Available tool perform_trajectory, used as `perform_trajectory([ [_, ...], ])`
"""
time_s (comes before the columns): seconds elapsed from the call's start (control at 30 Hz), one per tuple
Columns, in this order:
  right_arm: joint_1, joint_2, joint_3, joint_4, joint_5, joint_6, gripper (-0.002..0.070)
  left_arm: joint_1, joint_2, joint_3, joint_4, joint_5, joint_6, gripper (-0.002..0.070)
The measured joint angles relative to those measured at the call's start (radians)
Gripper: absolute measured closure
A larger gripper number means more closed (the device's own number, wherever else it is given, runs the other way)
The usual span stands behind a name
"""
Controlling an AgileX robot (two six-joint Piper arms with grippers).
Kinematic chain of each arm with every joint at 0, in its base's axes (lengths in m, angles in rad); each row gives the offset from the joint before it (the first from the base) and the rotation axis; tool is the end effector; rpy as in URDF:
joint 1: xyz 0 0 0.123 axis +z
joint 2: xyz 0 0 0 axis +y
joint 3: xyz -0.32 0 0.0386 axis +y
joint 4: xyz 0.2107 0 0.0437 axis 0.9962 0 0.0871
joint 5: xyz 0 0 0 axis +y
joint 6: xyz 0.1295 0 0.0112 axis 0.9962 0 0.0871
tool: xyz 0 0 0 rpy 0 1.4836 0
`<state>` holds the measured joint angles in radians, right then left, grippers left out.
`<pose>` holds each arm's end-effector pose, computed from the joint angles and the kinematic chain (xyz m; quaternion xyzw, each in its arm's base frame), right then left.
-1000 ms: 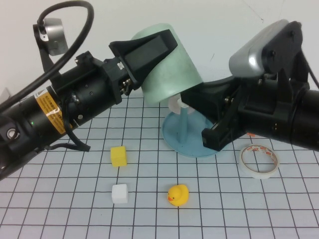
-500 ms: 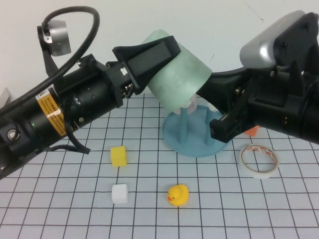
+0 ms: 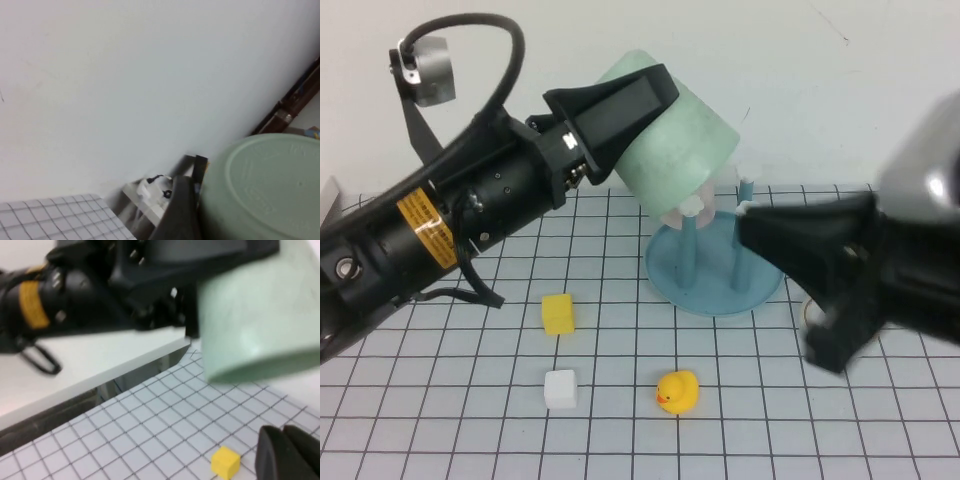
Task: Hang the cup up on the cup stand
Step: Adjust the cup with two arms, then place the cup on the cup holder
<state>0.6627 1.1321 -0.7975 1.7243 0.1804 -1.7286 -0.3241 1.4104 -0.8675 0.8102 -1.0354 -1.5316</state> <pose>0.1728 0.1642 0.3733 -0.3061 0.7165 0.2678 0.5667 0.2430 -0.1670 0.4136 0.0761 0.5833 -0.6377 0.4973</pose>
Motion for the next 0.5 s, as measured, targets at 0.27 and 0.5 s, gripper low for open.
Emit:
perform_trajectory([
  [0.27, 0.000, -0.231, 0.186, -0.009, 0.005, 0.012, 0.0670, 0.000, 0.000, 0.000, -0.072, 0.008, 0.282, 0.0099],
  [0.5, 0.000, -0.345, 0.343, -0.258, 0.020, 0.035, 0.0670, 0.000, 0.000, 0.000, -0.122, 0.032, 0.518, 0.0099],
])
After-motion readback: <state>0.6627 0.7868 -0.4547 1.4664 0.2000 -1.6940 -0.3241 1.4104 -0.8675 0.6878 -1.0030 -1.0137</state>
